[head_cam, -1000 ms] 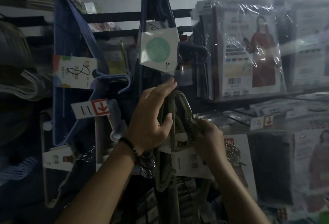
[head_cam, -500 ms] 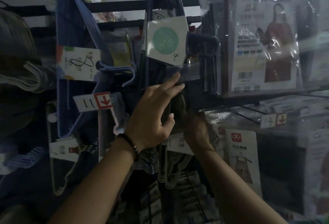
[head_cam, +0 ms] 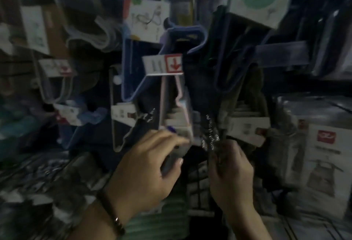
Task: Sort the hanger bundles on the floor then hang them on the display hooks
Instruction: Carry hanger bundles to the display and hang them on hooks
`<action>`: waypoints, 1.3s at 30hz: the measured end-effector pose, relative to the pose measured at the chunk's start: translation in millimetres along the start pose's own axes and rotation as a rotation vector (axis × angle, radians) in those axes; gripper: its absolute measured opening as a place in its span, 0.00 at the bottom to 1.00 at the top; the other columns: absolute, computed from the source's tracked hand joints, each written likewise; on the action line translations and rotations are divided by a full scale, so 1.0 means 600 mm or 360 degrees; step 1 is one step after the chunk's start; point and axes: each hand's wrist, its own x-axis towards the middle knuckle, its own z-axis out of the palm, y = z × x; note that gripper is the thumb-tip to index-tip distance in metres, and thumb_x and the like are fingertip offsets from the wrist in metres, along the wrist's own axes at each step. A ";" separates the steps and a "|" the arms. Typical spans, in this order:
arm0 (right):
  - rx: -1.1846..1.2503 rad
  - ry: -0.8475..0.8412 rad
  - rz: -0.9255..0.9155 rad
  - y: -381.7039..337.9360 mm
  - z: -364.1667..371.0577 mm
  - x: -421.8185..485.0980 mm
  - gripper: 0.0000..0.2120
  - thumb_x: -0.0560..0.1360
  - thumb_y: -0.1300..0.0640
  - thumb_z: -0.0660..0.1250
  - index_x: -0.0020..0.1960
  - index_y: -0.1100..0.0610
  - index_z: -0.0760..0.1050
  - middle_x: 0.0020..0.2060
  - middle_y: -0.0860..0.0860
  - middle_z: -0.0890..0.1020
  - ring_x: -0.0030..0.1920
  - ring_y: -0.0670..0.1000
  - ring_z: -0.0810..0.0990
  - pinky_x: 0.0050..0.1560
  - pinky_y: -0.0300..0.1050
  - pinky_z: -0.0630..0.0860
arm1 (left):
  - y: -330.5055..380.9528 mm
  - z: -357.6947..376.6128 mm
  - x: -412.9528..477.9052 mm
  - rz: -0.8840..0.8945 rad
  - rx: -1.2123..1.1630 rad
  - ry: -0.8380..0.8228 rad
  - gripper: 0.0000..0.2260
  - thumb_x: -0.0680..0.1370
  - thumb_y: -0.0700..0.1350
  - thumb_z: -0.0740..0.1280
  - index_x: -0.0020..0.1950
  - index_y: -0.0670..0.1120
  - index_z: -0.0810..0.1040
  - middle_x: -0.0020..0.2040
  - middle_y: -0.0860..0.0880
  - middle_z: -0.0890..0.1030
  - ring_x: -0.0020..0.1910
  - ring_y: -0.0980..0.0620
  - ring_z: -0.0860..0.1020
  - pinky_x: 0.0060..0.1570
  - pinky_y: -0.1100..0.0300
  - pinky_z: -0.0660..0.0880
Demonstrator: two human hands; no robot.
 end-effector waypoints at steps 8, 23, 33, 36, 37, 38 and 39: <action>0.0007 -0.1479 -0.0192 -0.222 0.202 -0.199 0.12 0.80 0.45 0.62 0.61 0.46 0.73 0.44 0.48 0.80 0.44 0.56 0.82 0.40 0.53 0.79 | -0.168 -0.103 -0.363 -0.1146 0.0262 -0.0632 0.21 0.83 0.58 0.62 0.76 0.58 0.68 0.73 0.62 0.69 0.71 0.57 0.69 0.67 0.62 0.72; 0.0060 -0.3166 -0.1046 -0.707 0.521 -0.789 0.20 0.82 0.41 0.64 0.70 0.49 0.74 0.64 0.53 0.79 0.59 0.53 0.80 0.57 0.47 0.77 | -0.138 -0.312 -1.212 -0.2922 0.0266 -0.0681 0.16 0.82 0.60 0.60 0.68 0.59 0.73 0.63 0.55 0.79 0.62 0.48 0.78 0.59 0.53 0.75; 0.0061 -0.3922 -0.1864 -0.934 0.579 -1.169 0.22 0.84 0.43 0.62 0.73 0.52 0.72 0.63 0.54 0.80 0.55 0.52 0.81 0.59 0.50 0.80 | -0.009 -0.271 -1.487 -0.3957 -0.0324 -0.0215 0.18 0.81 0.58 0.58 0.64 0.51 0.78 0.62 0.47 0.83 0.61 0.43 0.81 0.58 0.52 0.78; 0.0019 -0.4082 -0.2117 -0.960 0.594 -1.301 0.21 0.84 0.43 0.62 0.72 0.53 0.73 0.61 0.55 0.81 0.54 0.53 0.82 0.59 0.51 0.80 | 0.023 -0.223 -1.552 -0.4288 -0.0497 0.0023 0.18 0.83 0.57 0.58 0.67 0.50 0.77 0.64 0.48 0.83 0.62 0.45 0.81 0.60 0.54 0.77; -0.0010 -0.4118 -0.2194 -0.965 0.598 -1.347 0.21 0.84 0.44 0.62 0.72 0.54 0.73 0.61 0.55 0.81 0.55 0.53 0.82 0.59 0.50 0.80 | 0.032 -0.201 -1.575 -0.4408 -0.0527 0.0124 0.20 0.81 0.60 0.57 0.65 0.53 0.78 0.63 0.49 0.83 0.60 0.46 0.81 0.59 0.54 0.78; -0.0053 -0.4155 -0.2263 -0.967 0.601 -1.392 0.21 0.84 0.44 0.62 0.71 0.54 0.73 0.62 0.56 0.81 0.55 0.54 0.82 0.59 0.49 0.80 | 0.042 -0.177 -1.596 -0.4518 -0.0572 0.0203 0.22 0.78 0.63 0.55 0.63 0.55 0.78 0.61 0.50 0.84 0.58 0.46 0.82 0.58 0.53 0.78; -0.0107 -0.4180 -0.2353 -0.968 0.601 -1.438 0.21 0.83 0.44 0.62 0.70 0.55 0.74 0.62 0.56 0.81 0.56 0.55 0.82 0.59 0.49 0.79 | 0.051 -0.151 -1.614 -0.4617 -0.0638 0.0253 0.22 0.76 0.65 0.54 0.60 0.56 0.79 0.60 0.51 0.84 0.56 0.47 0.82 0.58 0.52 0.79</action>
